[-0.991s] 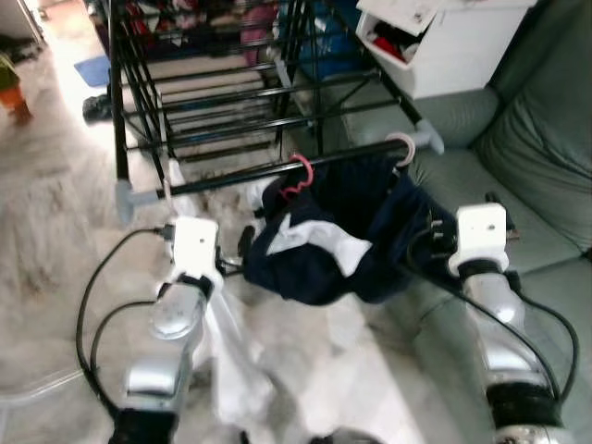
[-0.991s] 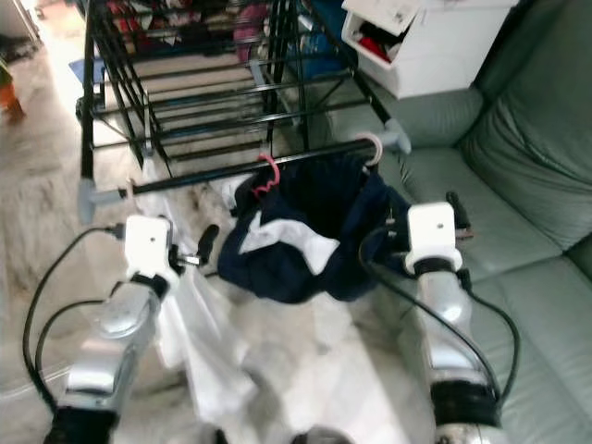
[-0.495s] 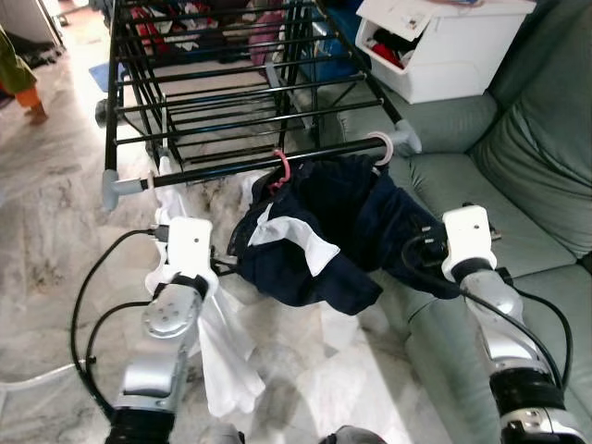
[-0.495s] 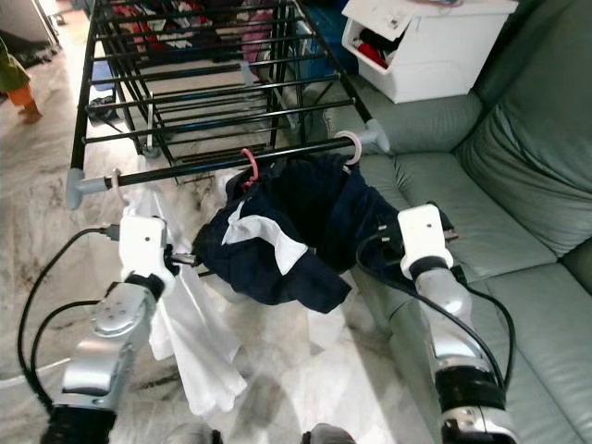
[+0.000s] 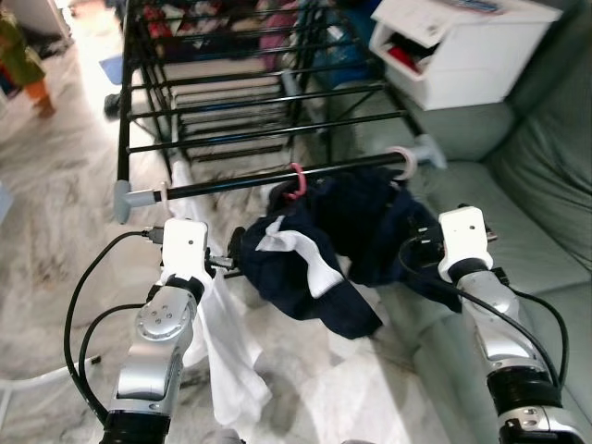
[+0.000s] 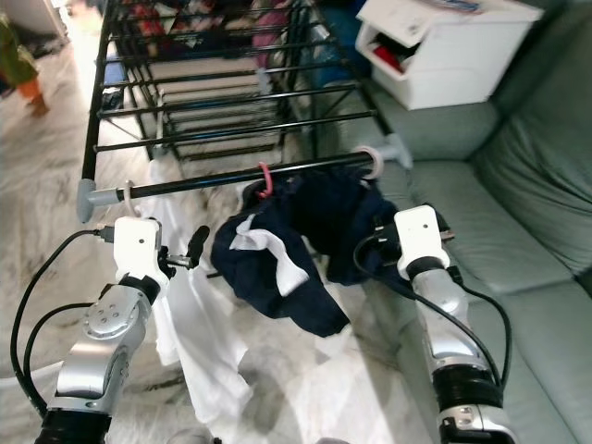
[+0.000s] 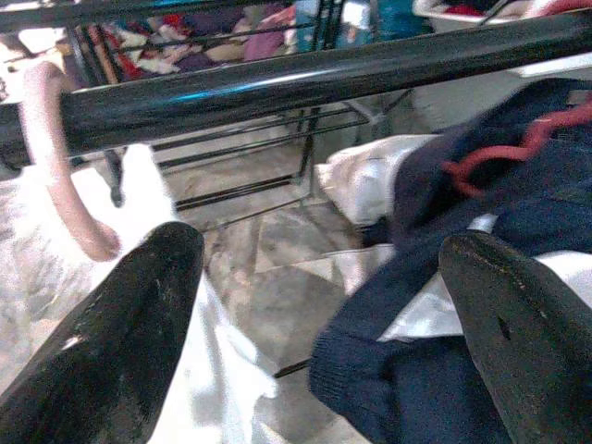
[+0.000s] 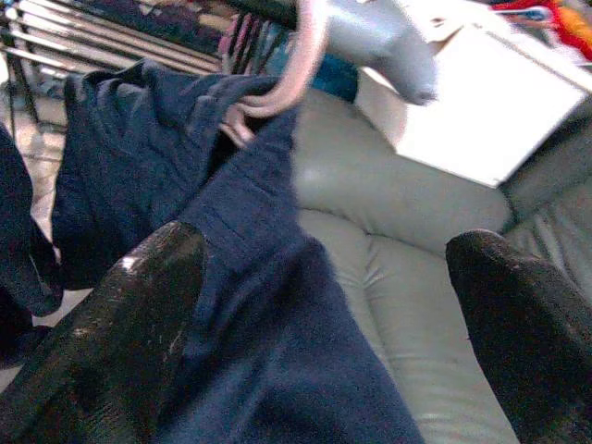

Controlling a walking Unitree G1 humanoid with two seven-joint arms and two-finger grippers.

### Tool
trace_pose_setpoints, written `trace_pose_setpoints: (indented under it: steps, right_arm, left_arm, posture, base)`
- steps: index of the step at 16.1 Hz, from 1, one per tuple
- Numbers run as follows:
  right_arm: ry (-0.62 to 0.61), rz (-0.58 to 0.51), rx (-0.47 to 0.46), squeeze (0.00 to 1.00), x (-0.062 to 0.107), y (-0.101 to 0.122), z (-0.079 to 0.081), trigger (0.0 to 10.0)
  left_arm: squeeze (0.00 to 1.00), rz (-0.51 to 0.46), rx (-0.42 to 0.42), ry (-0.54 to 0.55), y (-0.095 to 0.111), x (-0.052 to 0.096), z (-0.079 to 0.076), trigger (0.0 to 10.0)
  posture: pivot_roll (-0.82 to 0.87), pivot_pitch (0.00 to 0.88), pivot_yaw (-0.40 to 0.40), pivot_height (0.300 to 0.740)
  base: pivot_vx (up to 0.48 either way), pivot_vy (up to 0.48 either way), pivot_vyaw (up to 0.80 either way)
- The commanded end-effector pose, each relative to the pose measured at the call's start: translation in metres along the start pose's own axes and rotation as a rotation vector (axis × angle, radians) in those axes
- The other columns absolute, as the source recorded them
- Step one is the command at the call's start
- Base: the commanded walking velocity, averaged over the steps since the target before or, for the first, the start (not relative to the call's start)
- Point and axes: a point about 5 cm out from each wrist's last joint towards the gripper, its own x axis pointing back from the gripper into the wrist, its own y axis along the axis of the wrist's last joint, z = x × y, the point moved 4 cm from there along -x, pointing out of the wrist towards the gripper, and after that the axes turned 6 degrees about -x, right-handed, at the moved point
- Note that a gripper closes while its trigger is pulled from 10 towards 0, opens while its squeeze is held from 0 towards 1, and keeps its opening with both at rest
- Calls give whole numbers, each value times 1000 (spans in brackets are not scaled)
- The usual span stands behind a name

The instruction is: Hang hanger

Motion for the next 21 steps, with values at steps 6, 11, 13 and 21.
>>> trace_pose_setpoints:
  steps: [6, 11, 13, 21]
  right_arm:
    - [-13, 6, 25, 0, -7, 3, -7, 10000]
    - [1, 47, 28, 0, -3, -7, -10, 10000]
    - [109, 133, 14, 0, 1, -24, -3, 10000]
    - [216, 321, 70, 0, -6, -38, -47, 9765]
  left_arm:
    - [0, 3, 11, 2, 1, 0, -1, 10000]
    - [0, 13, 14, 10, -1, 1, -1, 10000]
    - [0, 18, 15, 12, -2, 1, -1, 10000]
    - [0, 25, -3, -2, -2, 1, 0, 10000]
  posture:
    - [26, 17, 7, 740]
    - [23, 19, 2, 740]
    - [24, 23, -1, 740]
    - [37, 29, 6, 740]
  base:
    - [88, 0, 0]
    - [0, 0, 0]
    - [0, 0, 0]
    - [0, 0, 0]
